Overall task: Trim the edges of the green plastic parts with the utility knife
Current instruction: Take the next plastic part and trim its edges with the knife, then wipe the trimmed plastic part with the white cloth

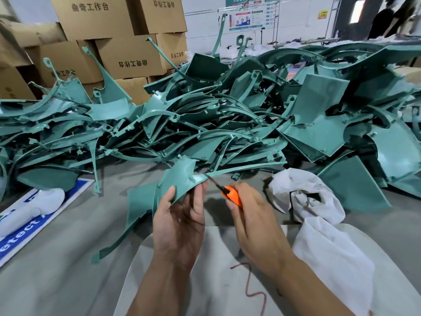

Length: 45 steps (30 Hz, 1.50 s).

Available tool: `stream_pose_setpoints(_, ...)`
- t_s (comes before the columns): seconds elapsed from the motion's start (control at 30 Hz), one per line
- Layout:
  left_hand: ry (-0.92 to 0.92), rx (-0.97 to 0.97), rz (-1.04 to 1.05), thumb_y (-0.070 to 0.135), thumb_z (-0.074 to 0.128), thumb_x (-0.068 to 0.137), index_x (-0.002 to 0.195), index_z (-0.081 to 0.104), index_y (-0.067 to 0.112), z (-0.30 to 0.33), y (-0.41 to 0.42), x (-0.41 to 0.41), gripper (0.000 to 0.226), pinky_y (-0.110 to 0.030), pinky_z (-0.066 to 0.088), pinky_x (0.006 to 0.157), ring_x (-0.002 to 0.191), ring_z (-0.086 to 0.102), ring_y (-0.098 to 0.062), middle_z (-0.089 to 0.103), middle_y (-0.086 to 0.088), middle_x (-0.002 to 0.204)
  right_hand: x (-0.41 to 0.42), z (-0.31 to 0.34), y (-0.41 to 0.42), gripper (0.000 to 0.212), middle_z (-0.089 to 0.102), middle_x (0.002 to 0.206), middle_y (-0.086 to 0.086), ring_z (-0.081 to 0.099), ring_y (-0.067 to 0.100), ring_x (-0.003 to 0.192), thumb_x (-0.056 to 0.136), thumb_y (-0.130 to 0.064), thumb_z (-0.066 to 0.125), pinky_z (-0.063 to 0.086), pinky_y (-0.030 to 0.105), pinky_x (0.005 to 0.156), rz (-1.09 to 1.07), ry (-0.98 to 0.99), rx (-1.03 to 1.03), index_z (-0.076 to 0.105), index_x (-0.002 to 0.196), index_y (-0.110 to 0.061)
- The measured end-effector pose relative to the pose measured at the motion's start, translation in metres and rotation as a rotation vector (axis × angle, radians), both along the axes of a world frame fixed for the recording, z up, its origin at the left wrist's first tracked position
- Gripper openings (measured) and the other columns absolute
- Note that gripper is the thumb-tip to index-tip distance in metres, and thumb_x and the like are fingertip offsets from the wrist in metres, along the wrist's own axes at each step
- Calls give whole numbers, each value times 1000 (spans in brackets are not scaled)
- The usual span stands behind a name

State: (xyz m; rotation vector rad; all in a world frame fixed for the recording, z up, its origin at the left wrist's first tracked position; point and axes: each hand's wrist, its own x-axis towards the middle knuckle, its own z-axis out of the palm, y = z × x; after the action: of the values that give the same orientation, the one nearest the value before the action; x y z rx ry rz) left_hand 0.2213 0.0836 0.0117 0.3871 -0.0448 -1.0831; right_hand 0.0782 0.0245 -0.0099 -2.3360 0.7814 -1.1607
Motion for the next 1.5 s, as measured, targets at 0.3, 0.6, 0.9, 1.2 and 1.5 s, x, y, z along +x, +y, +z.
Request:
stream_pose_setpoints(0.3,57,-38,81,19,54,99,130,65,-3,-4,5,22,40,-21,61,67,105,74,-30,68,-22,129,-5,-7,-15,18,48,64,-9,46,13,55,112,-22,43,27,21,52,-199,-268,89,44,95,-27)
stream_pose_setpoints(0.6,128,-205,162,16,54,78,126,67,3,-6,18,50,52,-27,58,70,98,67,-27,65,-11,119,-16,-9,-28,3,54,73,-10,51,15,64,104,-23,56,35,33,57,-336,21,27,54,104,-25)
stream_pose_setpoints(0.9,17,-278,42,17,47,75,140,54,-8,-3,21,49,70,-44,61,88,118,68,-35,62,-22,138,-11,-5,-17,43,56,98,-18,46,5,95,80,-72,67,47,32,79,113,534,25,61,101,-36)
stream_pose_setpoints(1.2,-49,-183,-218,26,40,94,140,42,0,-15,17,55,52,-13,46,49,50,51,-4,45,-4,108,-69,40,-45,68,56,117,-15,41,15,115,70,-84,67,45,38,96,-200,666,84,60,125,-44)
stream_pose_setpoints(1.5,-147,-373,-414,38,46,102,146,30,13,-13,16,51,53,-14,42,59,68,53,-10,44,-3,112,-124,42,-64,114,22,161,-7,26,24,147,61,-51,97,37,39,118,-131,980,376,34,156,-49)
